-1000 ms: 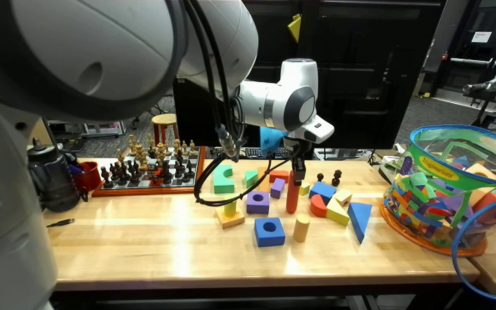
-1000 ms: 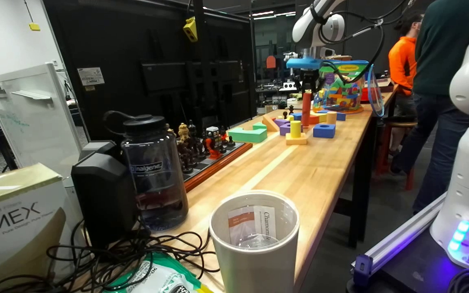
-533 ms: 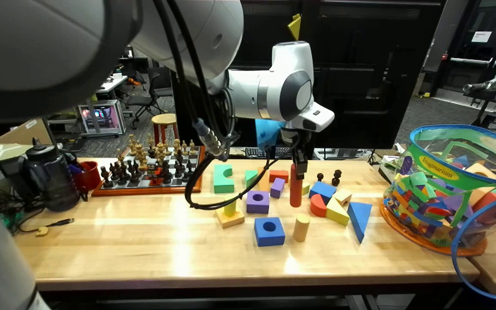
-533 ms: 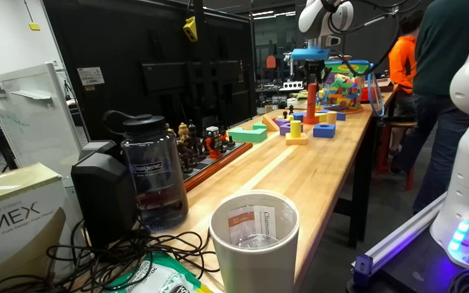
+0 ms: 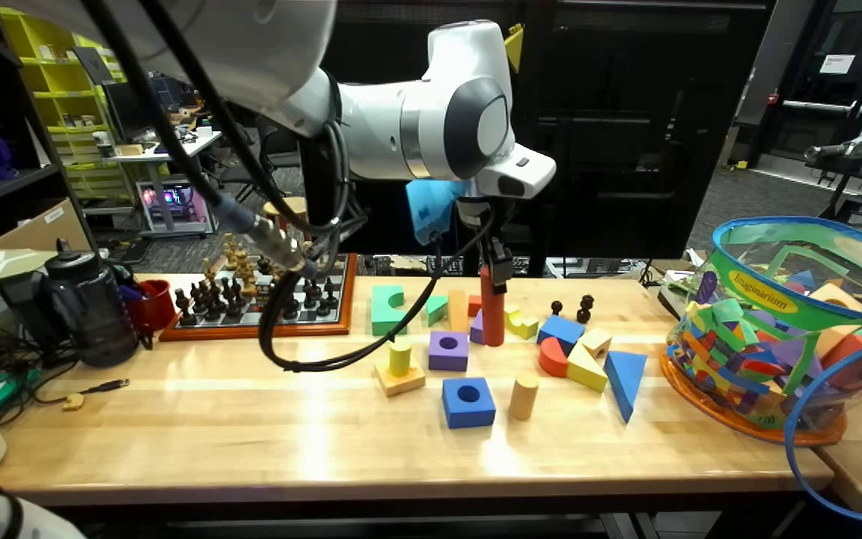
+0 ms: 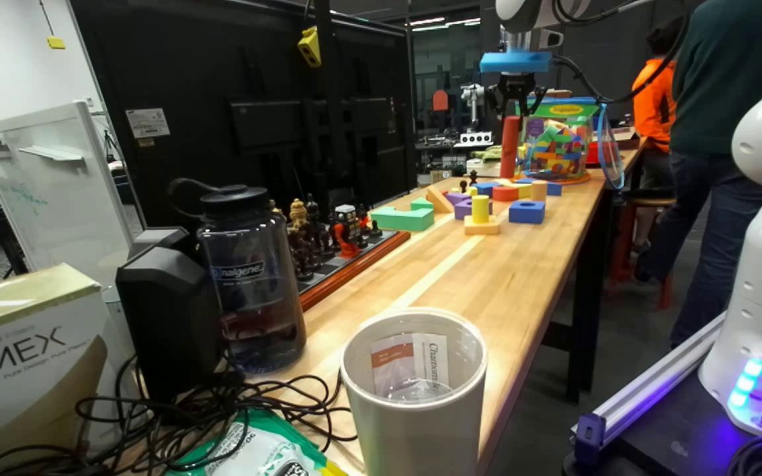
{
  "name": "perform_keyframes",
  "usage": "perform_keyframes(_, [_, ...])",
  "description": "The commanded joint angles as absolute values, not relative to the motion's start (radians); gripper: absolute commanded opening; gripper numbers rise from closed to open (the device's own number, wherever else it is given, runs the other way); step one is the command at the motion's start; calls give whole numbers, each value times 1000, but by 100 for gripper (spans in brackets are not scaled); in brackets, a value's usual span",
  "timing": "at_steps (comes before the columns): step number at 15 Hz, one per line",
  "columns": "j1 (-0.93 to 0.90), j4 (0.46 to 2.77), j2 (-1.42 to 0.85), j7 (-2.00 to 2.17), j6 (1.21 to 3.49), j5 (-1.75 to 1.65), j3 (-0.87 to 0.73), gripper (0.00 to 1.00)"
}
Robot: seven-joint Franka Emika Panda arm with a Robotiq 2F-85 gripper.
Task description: Put the yellow cylindrical block in the middle of the square object
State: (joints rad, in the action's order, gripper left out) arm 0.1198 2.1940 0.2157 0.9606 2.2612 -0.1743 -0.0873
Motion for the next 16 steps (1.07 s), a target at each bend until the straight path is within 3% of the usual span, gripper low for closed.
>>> perform_keyframes(1, [121, 2238, 315, 882, 2189, -146, -60, 15])
perform_keyframes(16, [113, 2156, 225, 685, 2205, -36, -24, 15])
